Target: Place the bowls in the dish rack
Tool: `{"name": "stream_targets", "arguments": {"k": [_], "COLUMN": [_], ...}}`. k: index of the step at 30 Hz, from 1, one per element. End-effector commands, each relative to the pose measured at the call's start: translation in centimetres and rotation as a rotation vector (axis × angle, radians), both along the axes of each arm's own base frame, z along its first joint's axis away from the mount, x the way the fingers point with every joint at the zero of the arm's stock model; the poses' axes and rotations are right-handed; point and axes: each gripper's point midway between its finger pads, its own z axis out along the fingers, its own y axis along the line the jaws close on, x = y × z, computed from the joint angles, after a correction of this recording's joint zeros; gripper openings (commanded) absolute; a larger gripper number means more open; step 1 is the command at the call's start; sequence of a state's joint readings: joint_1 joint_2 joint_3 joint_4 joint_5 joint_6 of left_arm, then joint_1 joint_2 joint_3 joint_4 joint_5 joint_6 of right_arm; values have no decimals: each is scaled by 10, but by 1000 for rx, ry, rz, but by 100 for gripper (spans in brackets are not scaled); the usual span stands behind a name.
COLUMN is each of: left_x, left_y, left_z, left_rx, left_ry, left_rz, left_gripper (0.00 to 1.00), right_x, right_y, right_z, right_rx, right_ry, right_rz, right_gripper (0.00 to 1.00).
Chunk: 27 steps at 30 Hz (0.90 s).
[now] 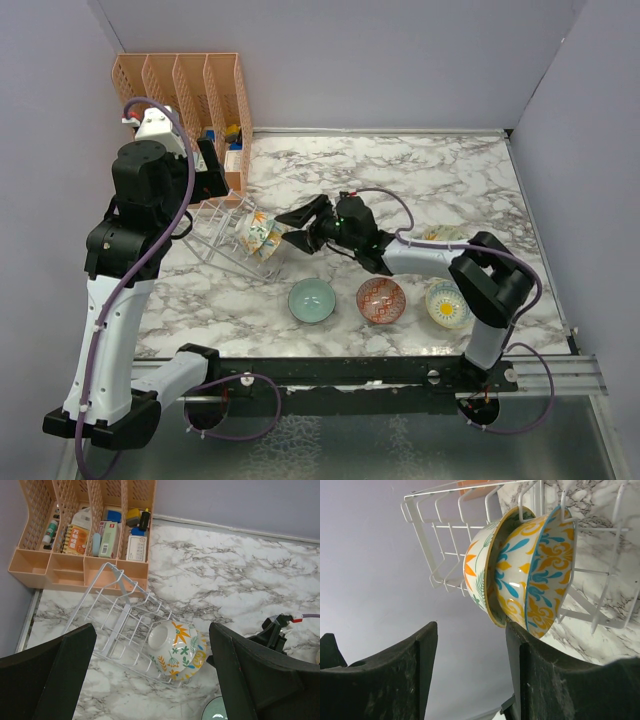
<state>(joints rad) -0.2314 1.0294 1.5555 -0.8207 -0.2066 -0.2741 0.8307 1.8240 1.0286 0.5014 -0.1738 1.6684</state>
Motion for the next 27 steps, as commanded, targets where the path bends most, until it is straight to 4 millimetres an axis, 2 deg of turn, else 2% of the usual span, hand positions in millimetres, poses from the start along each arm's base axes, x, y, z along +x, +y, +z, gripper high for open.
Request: {"name": "stream_targets", "arguments": {"k": [1,5,8,10,14,17,20,24,27], "left_x": [-3,-1,-1,-1,0,2,3,6,8], "left_y": [1,-2,-3,-4,-4,-5,-7,-11,-17], "left_z": [5,5,4,5,6,3,0,-1,-1], "left_rx": [-5,-10,-15,-17,-19,-18,-25,-40,-59], "left_ry": [-25,-21,-16,-15,-17,-11,-3,3,0], "left_rz": [3,-5,-11,-14,-14,-14,-18,-33,-51], "left_gripper": [99,99,99,99,99,99,99,99,99], "right_x": [-9,-16,-20,-22,-30,-46,-56,-49,-25], "right_y": [-17,-34,-58,-81,-134,-174,-216,-257,-293], "right_z": [4,1,-3,-8,-6,-11,-18,-22,-31], "right_rx": [-93,-233,-417,-591,-902,-1037,-1169,-1338,-1421], "right_ry": [-38,-100,-185,-245,-344,-350,-309,-261,-197], "right_rz": [27,96,168,214,278,283,216,162,109], "right_gripper": [57,59,62,64,66,66,70,75,77]}}
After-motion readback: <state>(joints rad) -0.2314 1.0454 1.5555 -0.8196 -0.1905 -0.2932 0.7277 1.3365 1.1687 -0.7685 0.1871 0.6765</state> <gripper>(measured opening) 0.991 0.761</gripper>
